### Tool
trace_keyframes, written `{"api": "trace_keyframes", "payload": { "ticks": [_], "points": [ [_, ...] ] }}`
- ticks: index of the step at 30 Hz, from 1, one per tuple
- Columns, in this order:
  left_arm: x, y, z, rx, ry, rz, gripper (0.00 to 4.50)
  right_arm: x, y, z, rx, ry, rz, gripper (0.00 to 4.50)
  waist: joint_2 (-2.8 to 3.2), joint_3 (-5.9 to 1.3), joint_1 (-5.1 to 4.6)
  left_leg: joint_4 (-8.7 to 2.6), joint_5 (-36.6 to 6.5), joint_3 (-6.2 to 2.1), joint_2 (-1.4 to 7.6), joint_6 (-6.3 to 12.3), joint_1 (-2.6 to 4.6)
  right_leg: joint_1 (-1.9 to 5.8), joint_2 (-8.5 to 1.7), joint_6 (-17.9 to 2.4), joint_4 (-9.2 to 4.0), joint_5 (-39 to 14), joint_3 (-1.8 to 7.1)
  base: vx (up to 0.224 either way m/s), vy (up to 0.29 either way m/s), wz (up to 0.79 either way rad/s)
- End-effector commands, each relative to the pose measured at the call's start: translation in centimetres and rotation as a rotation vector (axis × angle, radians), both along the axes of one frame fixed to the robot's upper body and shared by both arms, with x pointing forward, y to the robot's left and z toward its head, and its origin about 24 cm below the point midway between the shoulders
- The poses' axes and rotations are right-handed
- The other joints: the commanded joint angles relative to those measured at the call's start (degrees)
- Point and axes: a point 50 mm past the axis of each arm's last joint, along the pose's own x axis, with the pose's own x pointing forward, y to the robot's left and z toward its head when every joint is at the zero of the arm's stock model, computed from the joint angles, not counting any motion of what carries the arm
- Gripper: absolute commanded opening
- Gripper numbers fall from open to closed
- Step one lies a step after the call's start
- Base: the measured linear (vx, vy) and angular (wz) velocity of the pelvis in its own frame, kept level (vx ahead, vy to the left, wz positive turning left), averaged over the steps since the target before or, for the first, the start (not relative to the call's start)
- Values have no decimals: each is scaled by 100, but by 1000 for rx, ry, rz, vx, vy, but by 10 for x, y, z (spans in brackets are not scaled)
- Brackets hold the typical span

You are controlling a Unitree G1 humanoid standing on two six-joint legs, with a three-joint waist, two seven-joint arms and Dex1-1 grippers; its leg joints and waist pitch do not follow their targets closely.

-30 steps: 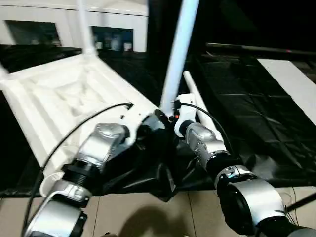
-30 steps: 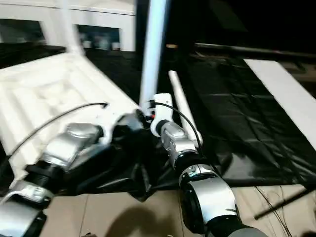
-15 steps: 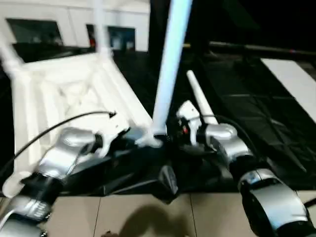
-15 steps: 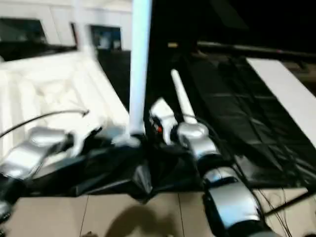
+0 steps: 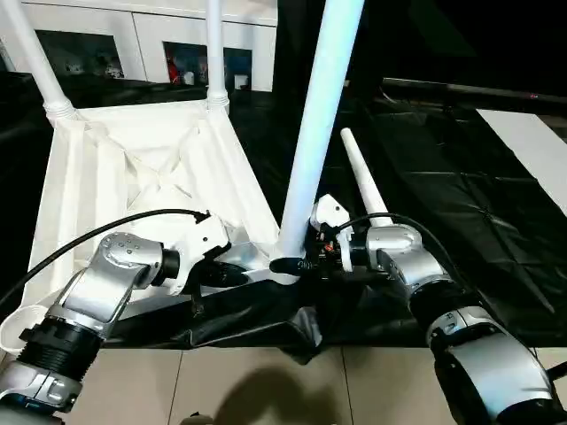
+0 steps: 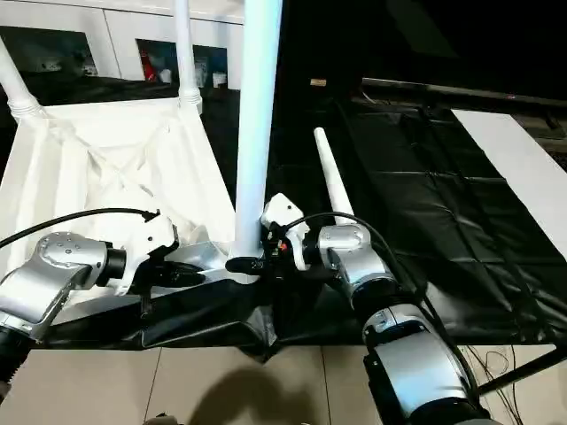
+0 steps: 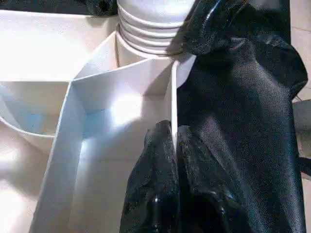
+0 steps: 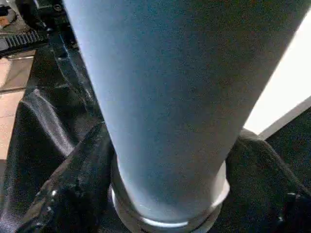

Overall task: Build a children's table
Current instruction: Rotate leg to tighten

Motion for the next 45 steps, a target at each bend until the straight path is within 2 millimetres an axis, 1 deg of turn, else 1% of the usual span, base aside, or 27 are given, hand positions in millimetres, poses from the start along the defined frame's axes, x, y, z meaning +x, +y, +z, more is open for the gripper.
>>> {"api": "trace_keyframes", "payload": {
  "ticks": [1, 5, 6, 7, 8, 9, 10, 11, 12, 14, 15, 17, 22, 26, 27, 30, 31, 32, 34, 35, 36, 38, 39, 40, 41, 43, 45],
  "points": [
    [-6, -11, 4, -51, 12, -91, 0, -1, -4, -3, -29, -2, 2, 299, 97, -353, -29, -373, -734, 25, 87, 170, 15, 353, -454, -1161, -358, -574, 364, 0, 0, 0],
    [-2, -11, 4, -56, 1, -29, 0, 6, -7, -8, -55, 5, -146, 274, 93, -335, -51, -384, -807, 24, 77, 113, 16, 349, -463, -1126, -387, -772, 367, 0, 0, 0],
    [8, -12, 2, -39, -30, 62, 0, 13, -9, -12, -73, -1, -314, 273, 95, -335, -59, -386, -844, 19, 78, 90, 16, 353, -468, -1105, -394, -848, 367, 0, 0, 0],
    [8, -12, 2, -39, -30, 62, 0, 13, -9, -12, -73, -1, -314, 271, 91, -317, -85, -394, -885, 29, 79, 54, 22, 327, -457, -1088, -415, -963, 372, 0, 0, 0],
    [13, -12, 0, -25, -45, 109, 0, 16, -10, -13, -77, 0, -387, 270, 99, -310, -96, -398, -1059, 15, 72, -29, 42, 328, -465, -1008, -450, -1326, 366, 0, 0, 0],
    [31, -14, -2, 5, -84, 271, 0, 22, -10, -18, -68, 40, -578, 270, 104, -309, -118, -394, -1119, 18, 63, -124, 55, 312, -458, -852, -494, -1663, 376, 0, 0, 0],
    [31, -14, -2, 5, -84, 271, 0, 22, -10, -18, -68, 40, -578, 270, 96, -307, -112, -391, -1119, 24, 55, -148, 77, 294, -457, -811, -512, -1726, 380, 0, 0, 0],
    [38, -15, -3, 15, -94, 337, 0, 23, -10, -19, -63, 60, -642, 270, 102, -325, -97, -384, -1126, 10, 62, -160, 90, 298, -473, -826, -499, -1743, 377, 0, 0, 0],
    [46, -17, -3, 16, -99, 422, 0, 26, -9, -21, -48, 99, -744, 269, 88, -334, -96, -383, -1057, 19, 49, -143, 56, 316, -467, -806, -491, -1655, 376, 0, 0, 0],
    [50, -19, -3, 15, -98, 465, 0, 27, -9, -22, -41, 122, -798, 269, 88, -343, -79, -378, -1069, 13, 50, -113, 43, 316, -477, -734, -496, -1673, 365, 0, 0, 0],
    [59, -26, -1, 19, -134, 526, 0, 28, -7, -25, -6, 184, -942, 269, 56, -335, -89, -382, -1001, 19, 50, -95, 30, 311, -458, -712, -489, -1565, 365, 0, 0, 0],
    [65, -31, 0, 23, -161, 561, 0, 29, -6, -27, 12, 231, -1034, 268, 69, -360, -65, -368, -940, 33, 45, -105, 69, 284, -450, -734, -470, -1355, 370, 0, 0, 0],
    [72, -43, 5, 22, -211, 547, 0, 29, 9, -24, 43, 259, -1072, 268, 57, -376, -44, -363, -695, 33, 35, -48, 19, 314, -458, -761, -405, -844, 364, 0, 0, 0],
    [69, -45, 5, 14, -220, 487, 0, 32, 22, -14, 77, 203, -986, 268, 58, -374, -43, -360, -602, 40, 38, 15, -4, 338, -463, -824, -380, -569, 365, 0, 0, 0],
    [69, -45, 5, 14, -220, 487, 0, 32, 22, -14, 77, 203, -986, 303, 68, -367, -43, -361, -676, 41, 39, 19, -3, 336, -470, -829, -399, -651, 365, 0, 0, 0],
    [69, -48, 5, -8, -227, 450, 0, 33, 29, -5, 136, 163, -920, 340, 79, -361, -40, -366, -782, 36, 38, 26, -13, 352, -474, -800, -418, -816, 368, 0, 0, 0],
    [69, -49, 6, -13, -229, 443, 0, 33, 29, -4, 137, 153, -916, 348, 132, -357, -41, -372, -818, 24, 36, 26, -18, 350, -475, -794, -422, -858, 364, 0, 0, 0],
    [69, -51, 6, -20, -233, 430, 0, 34, 29, -2, 132, 126, -916, 360, 95, -346, -86, -386, -845, 13, 29, 4, -62, 382, -476, -734, -440, -1016, 353, 0, 0, 0],
    [70, -54, 7, -32, -243, 412, 0, 36, 27, 1, 111, 72, -930, 380, 223, -372, -78, -365, -744, -2, 36, -54, -13, 352, -487, -746, -441, -1003, 359, 0, 0, 0],
    [70, -56, 7, -38, -248, 403, 0, 37, 26, 2, 108, 54, -936, 380, 189, -367, -92, -361, -730, 15, 39, -49, -13, 345, -476, -796, -446, -894, 365, 0, 0, 0],
    [72, -62, 11, -59, -290, 375, 0, 41, 17, 10, 119, -22, -958, 380, 286, -364, -79, -347, -690, 22, 29, -39, 7, 334, -450, -966, -414, -545, 366, 0, 0, 0],
    [73, -63, 13, -62, -306, 374, 28, 41, 14, 12, 130, -36, -961, 383, 227, -377, -71, -335, -620, 28, 17, 2, -14, 380, -445, -1018, -380, -349, 369, 0, 0, 0],
    [77, -66, 18, -119, -306, 389, 28, 40, 8, 14, 157, -59, -950, 383, 337, -380, -40, -323, -582, 29, 18, 50, 9, 361, -456, -1072, -360, -218, 376, 0, 0, 0],
    [79, -67, 21, -146, -306, 395, 55, 38, 5, 14, 165, -71, -942, 384, 331, -365, -38, -316, -588, 44, 3, 122, 2, 371, -429, -1056, -398, -129, 376, 0, 0, 0],
    [79, -67, 21, -146, -306, 395, 55, 38, 5, 14, 165, -71, -942, 384, 305, -368, -30, -317, -552, 37, -3, 144, -12, 399, -424, -1068, -383, -59, 376, 0, 0, 0],
    [83, -67, 27, -158, -359, 416, 67, 34, 2, 13, 164, -90, -927, 384, 342, -382, -13, -315, -490, 20, 16, 166, -20, 411, -435, -1114, -360, 102, 364, 0, 0, 0],
    [87, -64, 36, -214, -393, 456, 96, 30, -3, 10, 153, -109, -940, 384, 331, -380, -43, -318, -520, 14, 11, 154, -28, 423, -432, -1133, -363, 77, 356, 0, 0, 0]
  ]
}}
